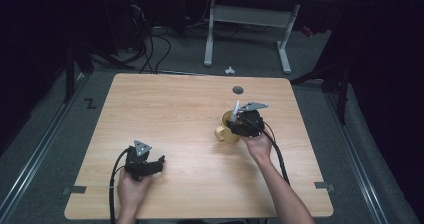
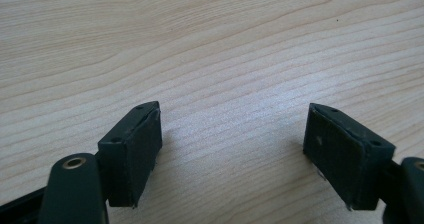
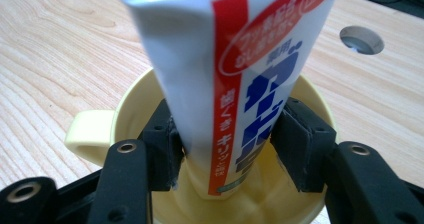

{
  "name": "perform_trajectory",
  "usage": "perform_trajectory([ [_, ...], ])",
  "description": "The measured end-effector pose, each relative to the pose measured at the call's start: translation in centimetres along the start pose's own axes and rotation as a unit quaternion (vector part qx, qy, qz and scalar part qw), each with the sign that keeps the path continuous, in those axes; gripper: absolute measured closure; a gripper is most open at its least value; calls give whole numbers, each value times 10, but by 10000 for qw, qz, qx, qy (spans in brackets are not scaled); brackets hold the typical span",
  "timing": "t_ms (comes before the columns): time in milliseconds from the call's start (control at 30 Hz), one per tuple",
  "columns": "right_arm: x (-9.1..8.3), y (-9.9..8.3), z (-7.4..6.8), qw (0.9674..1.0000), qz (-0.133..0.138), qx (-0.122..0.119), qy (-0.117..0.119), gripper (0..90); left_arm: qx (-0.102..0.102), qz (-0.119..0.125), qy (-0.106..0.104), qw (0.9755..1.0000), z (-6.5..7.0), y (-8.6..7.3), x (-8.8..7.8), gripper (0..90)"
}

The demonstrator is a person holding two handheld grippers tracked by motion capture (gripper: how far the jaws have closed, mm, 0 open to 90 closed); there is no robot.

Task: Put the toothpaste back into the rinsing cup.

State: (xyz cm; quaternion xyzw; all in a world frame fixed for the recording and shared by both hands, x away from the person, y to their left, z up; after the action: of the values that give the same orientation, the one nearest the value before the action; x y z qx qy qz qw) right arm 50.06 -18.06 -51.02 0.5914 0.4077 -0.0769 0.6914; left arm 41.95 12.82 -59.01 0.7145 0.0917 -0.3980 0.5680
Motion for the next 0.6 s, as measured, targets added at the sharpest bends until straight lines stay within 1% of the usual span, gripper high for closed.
perform_trajectory([
  [233,-6,4,1,9999,151,-5,12,473,0,1,1,10000,0,0,0,239],
  [367,-14,9,-1,9995,322,4,62,446,2,0,2,10000,0,0,0,239],
  [467,-17,10,-2,9994,351,-30,69,438,3,-3,1,10000,0,0,0,239],
  [600,-22,12,0,9992,403,4,52,401,2,-2,1,10000,0,0,0,239],
])
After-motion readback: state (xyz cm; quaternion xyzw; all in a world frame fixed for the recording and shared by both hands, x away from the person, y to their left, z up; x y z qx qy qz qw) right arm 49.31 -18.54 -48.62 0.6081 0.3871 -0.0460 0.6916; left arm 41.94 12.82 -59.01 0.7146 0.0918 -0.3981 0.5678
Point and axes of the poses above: each handheld gripper's, and its own axes: x roughly forward along the jaws, y roughly out of its top, z roughly to its right, the point moved 8 cm from there along x, roughly forward along the jaws, and after that the axes turned 4 degrees about x, right-handed, at the moved point
